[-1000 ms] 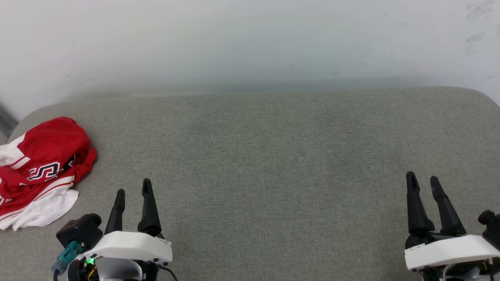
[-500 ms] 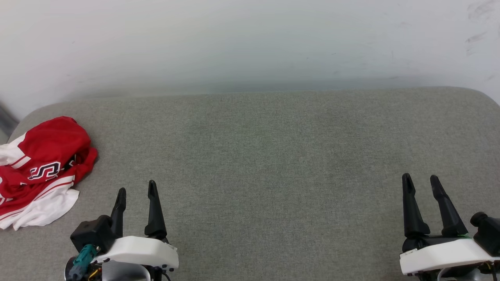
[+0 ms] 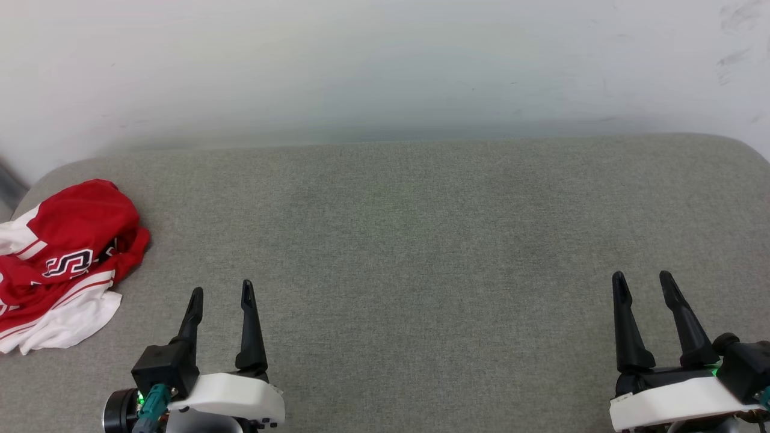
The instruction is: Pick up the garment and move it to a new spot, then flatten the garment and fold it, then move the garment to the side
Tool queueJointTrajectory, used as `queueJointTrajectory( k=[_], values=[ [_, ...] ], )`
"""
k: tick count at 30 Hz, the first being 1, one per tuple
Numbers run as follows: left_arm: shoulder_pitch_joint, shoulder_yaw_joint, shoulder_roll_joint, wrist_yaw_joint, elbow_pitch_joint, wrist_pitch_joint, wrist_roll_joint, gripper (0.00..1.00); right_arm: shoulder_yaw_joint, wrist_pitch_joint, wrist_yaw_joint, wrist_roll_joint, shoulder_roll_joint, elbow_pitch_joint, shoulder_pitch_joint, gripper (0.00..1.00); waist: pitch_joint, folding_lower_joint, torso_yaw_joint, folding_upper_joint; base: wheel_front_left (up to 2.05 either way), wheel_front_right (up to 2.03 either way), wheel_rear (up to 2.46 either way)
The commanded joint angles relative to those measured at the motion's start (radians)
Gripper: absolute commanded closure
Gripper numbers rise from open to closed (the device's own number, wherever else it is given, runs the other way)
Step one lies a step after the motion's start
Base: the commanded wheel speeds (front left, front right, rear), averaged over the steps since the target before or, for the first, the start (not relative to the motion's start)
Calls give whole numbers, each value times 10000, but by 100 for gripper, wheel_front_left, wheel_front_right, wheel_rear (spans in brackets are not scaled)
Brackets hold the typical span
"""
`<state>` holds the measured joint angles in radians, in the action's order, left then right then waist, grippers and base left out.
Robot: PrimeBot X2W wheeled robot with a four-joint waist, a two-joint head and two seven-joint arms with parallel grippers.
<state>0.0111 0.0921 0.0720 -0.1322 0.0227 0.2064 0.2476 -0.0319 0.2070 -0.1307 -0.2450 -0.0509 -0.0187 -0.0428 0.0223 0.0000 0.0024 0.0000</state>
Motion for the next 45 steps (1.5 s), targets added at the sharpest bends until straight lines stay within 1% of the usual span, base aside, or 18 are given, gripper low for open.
queueJointTrajectory(
  k=[1,12,28,45],
  values=[
    [21,44,23,29,-77,111,-260,0,-17,97,0,257,8,-117,-94,0,2,0,1,0,0,0,0],
    [163,106,-51,79,-21,325,-1099,0,-34,331,0,946,11,-172,-209,0,23,0,17,0,0,0,0],
    [352,-34,-176,198,130,617,-2021,0,16,603,0,1510,14,-145,-390,0,13,0,2,0,0,0,0],
    [353,-249,-220,278,369,604,-1811,0,33,588,1,1014,14,80,-412,0,15,0,3,0,0,0,0]
  ],
)
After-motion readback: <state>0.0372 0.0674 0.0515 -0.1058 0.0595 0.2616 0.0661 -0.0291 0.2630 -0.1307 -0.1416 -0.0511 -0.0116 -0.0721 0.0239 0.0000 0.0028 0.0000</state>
